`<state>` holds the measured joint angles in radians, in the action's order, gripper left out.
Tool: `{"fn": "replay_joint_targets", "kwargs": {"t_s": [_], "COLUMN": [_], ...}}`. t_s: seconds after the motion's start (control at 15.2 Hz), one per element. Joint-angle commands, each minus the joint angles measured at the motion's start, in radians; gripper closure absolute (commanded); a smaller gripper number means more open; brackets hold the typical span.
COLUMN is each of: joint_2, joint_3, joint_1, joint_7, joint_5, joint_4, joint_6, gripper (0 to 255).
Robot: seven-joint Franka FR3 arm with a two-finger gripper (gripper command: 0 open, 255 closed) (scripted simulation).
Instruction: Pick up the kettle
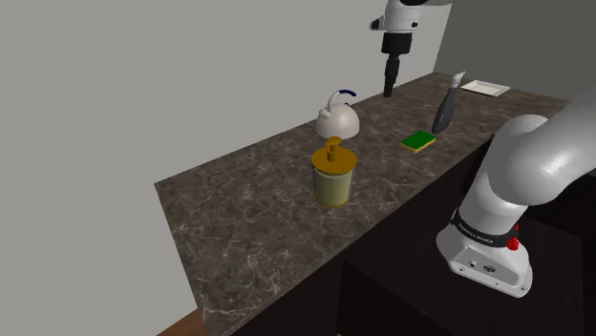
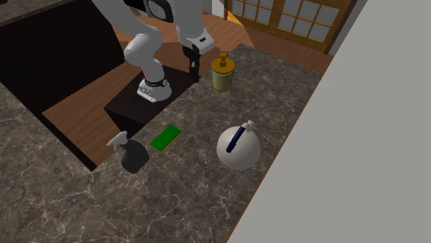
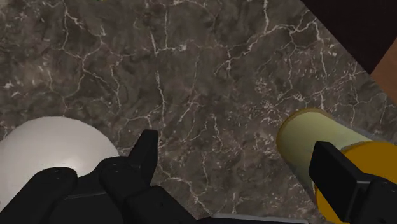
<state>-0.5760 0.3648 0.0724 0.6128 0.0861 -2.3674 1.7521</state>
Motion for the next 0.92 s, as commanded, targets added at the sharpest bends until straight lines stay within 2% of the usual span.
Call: {"fn": "replay_joint_targets", "kwargs": {"t_s": [0.0,0.2,0.4,0.66,0.86], "joint_2": [0.066,0.172,0.292,0.471,0.615], "joint_3": [0.051,0.127,0.197,0.27,0.294], "joint_1": [0.027,0.068,0.112,0.156,0.16], "joint_7": [0.114,0.283,0.462,0.714,0.903], "joint_5": [0.0,-0.022,-0.075,-0.194,-0.307], "joint_4": [0.025,0.081,0.154,0.274,0.382], "joint_6": [0.057,0.122,0.175,0.216,0.219], "gripper": [0,0,0,0,0]}}
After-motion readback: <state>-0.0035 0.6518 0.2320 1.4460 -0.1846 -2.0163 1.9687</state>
